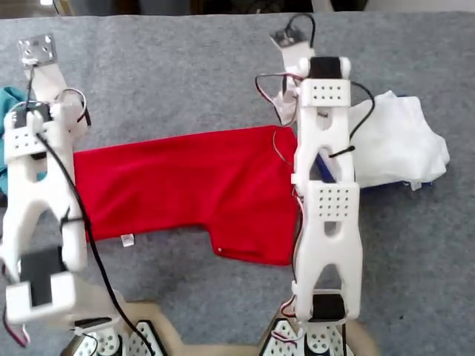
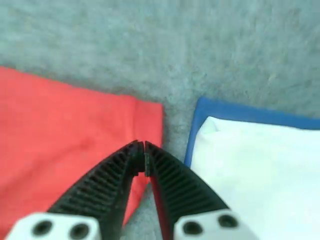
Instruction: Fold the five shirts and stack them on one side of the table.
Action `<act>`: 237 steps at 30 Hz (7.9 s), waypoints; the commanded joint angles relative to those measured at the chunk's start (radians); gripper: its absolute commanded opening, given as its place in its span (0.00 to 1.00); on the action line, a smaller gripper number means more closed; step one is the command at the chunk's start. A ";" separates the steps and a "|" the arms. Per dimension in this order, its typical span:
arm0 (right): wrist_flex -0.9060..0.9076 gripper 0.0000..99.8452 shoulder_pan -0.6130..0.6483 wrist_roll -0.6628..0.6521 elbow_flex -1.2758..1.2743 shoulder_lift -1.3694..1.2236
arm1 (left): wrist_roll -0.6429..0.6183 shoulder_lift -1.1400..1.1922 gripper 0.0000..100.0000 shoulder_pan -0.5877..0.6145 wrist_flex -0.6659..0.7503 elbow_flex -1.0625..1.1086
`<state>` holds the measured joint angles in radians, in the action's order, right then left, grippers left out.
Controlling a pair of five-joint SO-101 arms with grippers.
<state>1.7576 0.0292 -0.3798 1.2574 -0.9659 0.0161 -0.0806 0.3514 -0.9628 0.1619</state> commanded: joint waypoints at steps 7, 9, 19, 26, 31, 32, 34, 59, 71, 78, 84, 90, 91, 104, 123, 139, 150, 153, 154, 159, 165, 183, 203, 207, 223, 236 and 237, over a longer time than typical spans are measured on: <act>-0.021 0.01 0.058 -0.021 -0.236 0.159 | -0.005 -0.181 0.03 0.036 0.046 0.367; -0.037 0.01 0.040 -0.023 -0.254 0.128 | 0.000 -0.192 0.03 0.039 0.074 0.463; -0.051 0.01 0.038 -0.061 -0.260 0.071 | 0.129 -0.525 0.03 0.051 -0.150 0.581; -0.055 0.01 0.038 -0.061 -0.252 -0.001 | 0.279 -0.706 0.03 0.165 -0.242 0.723; -0.055 0.01 0.037 -0.061 -0.251 -0.059 | 0.338 -0.707 0.03 0.174 -0.057 0.957; -0.055 0.01 0.037 -0.061 -0.251 -0.062 | 0.342 -0.707 0.03 0.174 -0.038 0.986; -0.060 0.01 0.037 -0.060 -0.251 -0.064 | 0.342 -0.709 0.03 0.177 -0.020 1.015; -0.049 0.01 0.051 -0.040 -0.162 0.067 | 0.164 -0.537 0.03 0.168 0.150 0.552; -0.089 0.01 0.021 0.037 -0.153 -0.085 | 0.130 0.221 0.03 0.044 0.442 0.360; -0.091 0.01 -0.046 0.038 -0.119 -0.147 | 0.066 0.245 0.03 0.091 0.419 0.295; 0.008 0.01 0.018 0.038 0.096 -0.133 | 0.066 0.199 0.03 0.082 0.393 0.278; 0.011 0.01 0.049 0.038 0.240 -0.107 | 0.069 -0.023 0.03 0.087 0.318 0.272; 0.012 0.01 0.052 0.038 0.225 -0.085 | 0.069 -0.060 0.03 0.088 0.304 0.277; -0.034 0.01 0.184 -0.267 -0.822 0.708 | 0.064 -0.276 0.03 0.082 0.084 0.315; -0.321 0.16 0.338 -0.741 -2.040 1.534 | 0.012 -0.273 0.03 -0.015 0.410 0.763; -0.575 0.23 0.425 -0.698 -2.264 1.395 | 0.012 -0.275 0.03 -0.016 0.476 0.852; -0.749 0.23 0.520 -0.601 -2.276 1.199 | 0.012 -0.275 0.03 -0.012 0.476 0.854; -0.758 0.21 0.503 -0.603 -2.264 1.184 | 0.012 -0.275 0.03 -0.010 0.476 0.855; -0.758 0.19 0.502 -0.605 -2.265 1.184 | 0.012 -0.275 0.03 -0.010 0.476 0.855; -0.756 0.08 0.502 -0.605 -2.269 1.185 | 0.012 -0.275 0.03 -0.010 0.476 0.855; -0.750 0.01 0.423 -0.605 -2.229 1.185 | 0.014 -0.275 0.03 -0.010 0.476 0.855; -0.621 0.23 0.443 -0.608 -2.199 1.287 | 0.018 -0.275 0.03 -0.010 0.477 0.855; -0.804 0.23 0.595 -0.457 -2.414 1.394 | 0.020 -0.275 0.03 -0.010 0.476 0.855; -0.789 0.22 0.597 -0.440 -2.354 1.288 | 0.020 -0.275 0.03 -0.010 0.473 0.855; -0.789 0.01 0.494 -0.443 -2.296 1.253 | 0.020 -0.275 0.03 -0.010 0.477 0.855; -0.506 0.01 0.370 -0.445 -1.873 1.250 | 0.020 -0.275 0.03 -0.010 0.477 0.855; -0.500 0.01 0.365 -0.446 -1.844 1.247 | 0.020 -0.275 0.03 -0.010 0.477 0.855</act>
<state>1.2129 0.4189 -0.8232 -0.7096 0.2846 0.0376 -0.3261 0.3299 -0.4994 1.0211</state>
